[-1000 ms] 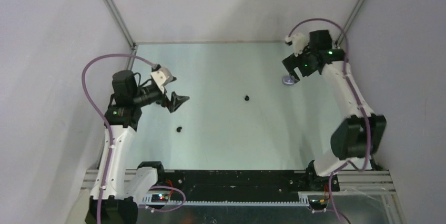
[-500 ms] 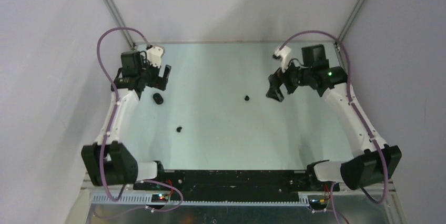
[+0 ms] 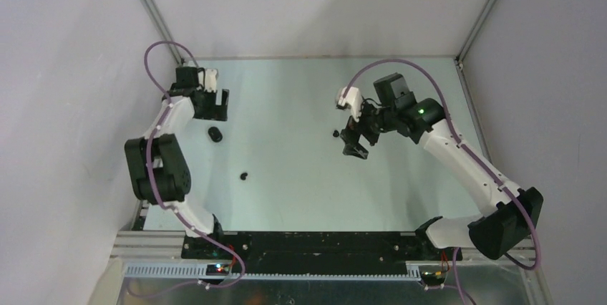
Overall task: Insert the wireless bluetooth earbuds into the charging case
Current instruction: Place the charging case at the center of the board.
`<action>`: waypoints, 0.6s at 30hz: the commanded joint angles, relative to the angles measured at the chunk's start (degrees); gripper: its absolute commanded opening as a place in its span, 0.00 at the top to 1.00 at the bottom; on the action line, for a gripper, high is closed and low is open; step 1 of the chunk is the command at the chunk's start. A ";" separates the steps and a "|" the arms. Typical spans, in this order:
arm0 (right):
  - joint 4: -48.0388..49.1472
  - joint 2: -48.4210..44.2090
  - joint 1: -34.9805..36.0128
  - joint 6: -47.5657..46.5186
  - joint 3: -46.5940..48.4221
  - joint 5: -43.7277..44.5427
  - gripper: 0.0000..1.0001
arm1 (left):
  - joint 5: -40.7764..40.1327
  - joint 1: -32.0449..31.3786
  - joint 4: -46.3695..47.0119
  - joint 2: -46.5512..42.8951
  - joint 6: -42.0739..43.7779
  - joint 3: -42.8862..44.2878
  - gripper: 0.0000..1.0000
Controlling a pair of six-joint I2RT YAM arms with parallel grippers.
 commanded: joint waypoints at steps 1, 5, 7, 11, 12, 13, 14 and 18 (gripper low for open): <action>0.22 0.84 4.83 -2.42 -0.33 3.22 0.01 | 0.38 -0.05 -0.83 5.27 -3.59 2.84 0.01; 0.24 0.89 7.83 -3.10 -0.83 3.54 0.01 | -0.33 -0.03 -0.90 8.78 -4.83 3.76 0.01; 0.38 0.63 8.34 -3.18 -0.95 3.71 0.01 | -0.96 -0.08 -0.18 9.44 -5.27 3.25 0.00; 1.29 -0.30 8.74 -3.10 -1.26 4.74 0.01 | -1.35 -0.13 0.18 11.20 -6.09 2.77 0.07; 1.72 -0.41 8.84 -3.04 -1.55 5.06 0.01 | -1.28 -0.08 -0.07 12.06 -6.10 2.84 0.10; 1.88 -0.66 8.89 -3.03 -1.70 5.21 0.01 | -1.23 -0.07 -0.37 12.45 -6.29 2.86 0.11; 2.22 -0.68 8.91 -3.08 -1.88 5.57 0.01 | -1.26 -0.10 -0.44 13.14 -6.33 2.84 0.12; 2.69 -0.70 8.87 -3.03 -2.06 6.50 0.01 | -1.49 -0.14 -0.08 13.65 -6.81 1.67 0.14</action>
